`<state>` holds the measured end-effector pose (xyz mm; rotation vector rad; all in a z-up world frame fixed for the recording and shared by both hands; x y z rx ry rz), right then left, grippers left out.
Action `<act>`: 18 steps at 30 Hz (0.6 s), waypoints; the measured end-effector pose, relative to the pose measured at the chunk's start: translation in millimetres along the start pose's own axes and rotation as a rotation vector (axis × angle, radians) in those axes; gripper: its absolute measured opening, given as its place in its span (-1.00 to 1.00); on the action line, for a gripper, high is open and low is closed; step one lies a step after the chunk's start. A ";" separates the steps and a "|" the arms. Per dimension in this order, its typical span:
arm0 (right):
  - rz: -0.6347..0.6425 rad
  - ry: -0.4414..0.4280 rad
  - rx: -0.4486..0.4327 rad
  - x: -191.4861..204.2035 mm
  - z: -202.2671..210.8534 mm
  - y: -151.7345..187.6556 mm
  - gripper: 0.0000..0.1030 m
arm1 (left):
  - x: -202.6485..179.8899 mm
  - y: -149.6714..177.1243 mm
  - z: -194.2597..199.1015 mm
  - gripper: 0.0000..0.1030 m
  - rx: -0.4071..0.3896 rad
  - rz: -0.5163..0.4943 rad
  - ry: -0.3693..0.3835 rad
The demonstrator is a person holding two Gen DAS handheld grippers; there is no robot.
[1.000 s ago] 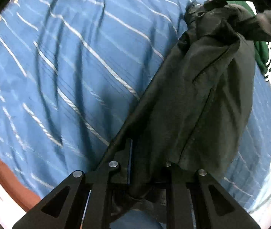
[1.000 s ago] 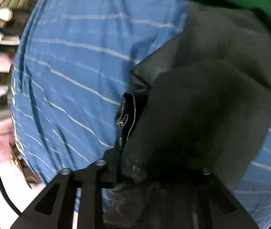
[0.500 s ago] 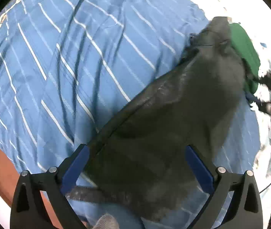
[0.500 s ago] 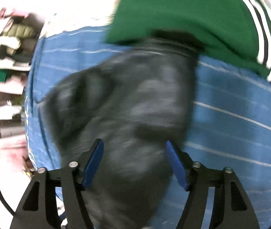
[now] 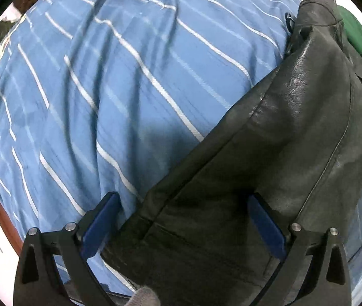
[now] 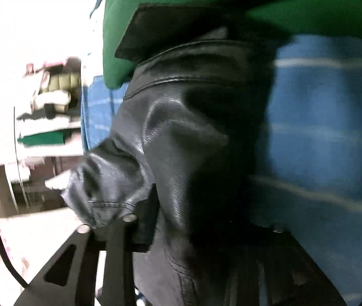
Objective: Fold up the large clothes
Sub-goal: 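Fold the jacket hem up toward the collar with both grippers and release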
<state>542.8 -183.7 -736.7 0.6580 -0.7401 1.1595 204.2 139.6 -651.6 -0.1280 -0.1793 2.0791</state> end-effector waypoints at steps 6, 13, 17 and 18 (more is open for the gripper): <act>-0.175 0.035 -0.174 -38.5 114.5 57.9 -0.75 | 6.9 -28.8 31.7 1.00 -0.051 -0.054 -0.041; -0.413 0.219 -0.361 -140.0 270.4 172.0 -0.75 | 28.5 -32.4 76.9 1.00 -0.098 -0.071 -0.041; -0.552 0.298 -0.241 -190.4 286.6 224.2 -0.23 | 2.0 -11.2 81.0 1.00 -0.074 -0.093 -0.041; -0.560 0.300 -0.217 -196.1 293.7 233.2 -0.19 | 1.1 -8.2 85.7 1.00 -0.068 -0.107 -0.041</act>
Point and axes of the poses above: each gripper's, at about its wrist camera, not at the fingertips, and z roughly against the way its jaws point, x to its left, y to its underside, the point moved 7 cm from there along -z, roughly the way its jaws point, and after that the axes turned 5 degrees about -x, right-handed, at the moved point
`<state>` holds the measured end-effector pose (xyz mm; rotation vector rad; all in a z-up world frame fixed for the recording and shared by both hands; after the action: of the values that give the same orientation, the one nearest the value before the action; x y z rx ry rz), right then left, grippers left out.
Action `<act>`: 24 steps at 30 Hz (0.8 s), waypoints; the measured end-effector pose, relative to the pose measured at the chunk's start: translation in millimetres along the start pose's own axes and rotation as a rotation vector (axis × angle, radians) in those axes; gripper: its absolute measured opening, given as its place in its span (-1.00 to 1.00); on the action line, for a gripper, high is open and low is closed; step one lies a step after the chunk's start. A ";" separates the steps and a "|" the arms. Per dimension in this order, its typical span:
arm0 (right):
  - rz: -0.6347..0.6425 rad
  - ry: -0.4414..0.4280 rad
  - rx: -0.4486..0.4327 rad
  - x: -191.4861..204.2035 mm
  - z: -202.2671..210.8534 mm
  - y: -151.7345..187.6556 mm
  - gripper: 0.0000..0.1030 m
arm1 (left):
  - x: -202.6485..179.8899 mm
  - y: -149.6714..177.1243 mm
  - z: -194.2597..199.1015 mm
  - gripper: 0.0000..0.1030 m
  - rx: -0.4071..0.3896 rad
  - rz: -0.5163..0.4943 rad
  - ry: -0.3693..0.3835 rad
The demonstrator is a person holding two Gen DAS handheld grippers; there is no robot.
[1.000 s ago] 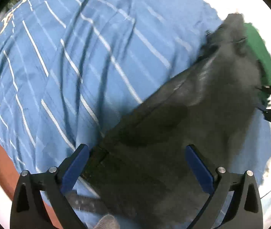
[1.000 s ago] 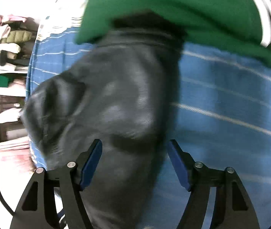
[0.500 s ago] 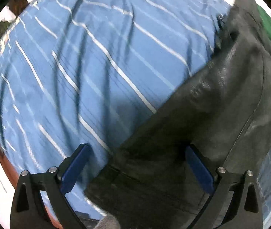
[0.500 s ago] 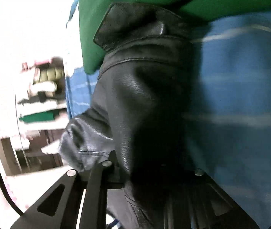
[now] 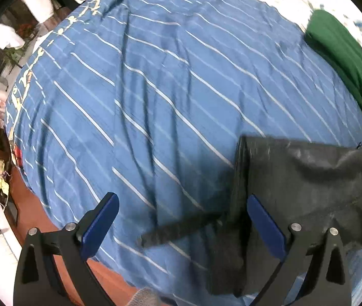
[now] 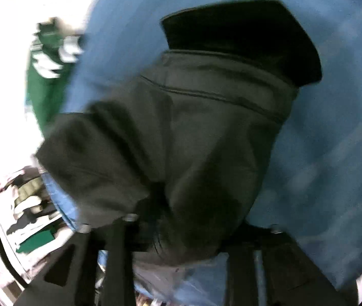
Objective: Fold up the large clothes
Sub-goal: 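Fold the jacket hem up toward the collar with both grippers and release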
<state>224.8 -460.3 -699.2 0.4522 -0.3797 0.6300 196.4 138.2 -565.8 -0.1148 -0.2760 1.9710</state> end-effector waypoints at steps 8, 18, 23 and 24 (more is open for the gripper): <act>0.387 0.134 -0.105 66.5 79.0 0.1 0.22 | -47.7 28.3 -4.7 1.00 0.024 -0.048 0.017; 0.788 0.249 0.125 198.9 -84.5 34.6 -0.31 | -57.4 43.0 -44.6 1.00 -0.018 -0.108 -0.105; 0.752 0.295 0.134 193.7 -101.5 19.7 -0.35 | -57.4 44.2 -67.3 1.00 -0.020 -0.096 -0.025; 0.754 0.300 0.134 186.5 -96.0 19.0 -0.35 | -57.1 43.7 -68.4 1.00 -0.019 -0.097 -0.018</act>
<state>371.1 -309.3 -686.8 0.3252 -0.2122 1.4438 194.8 78.9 -645.4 -0.0947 -0.3065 1.8740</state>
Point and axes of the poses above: each gripper's, at about its wrist camera, not at the fingertips, and z roughly against the way its jaws point, x to its left, y to its underside, the point moved 7 cm from there along -z, roughly the way its jaws point, and after that the axes turned 5 degrees about -x, right-handed, at the moved point
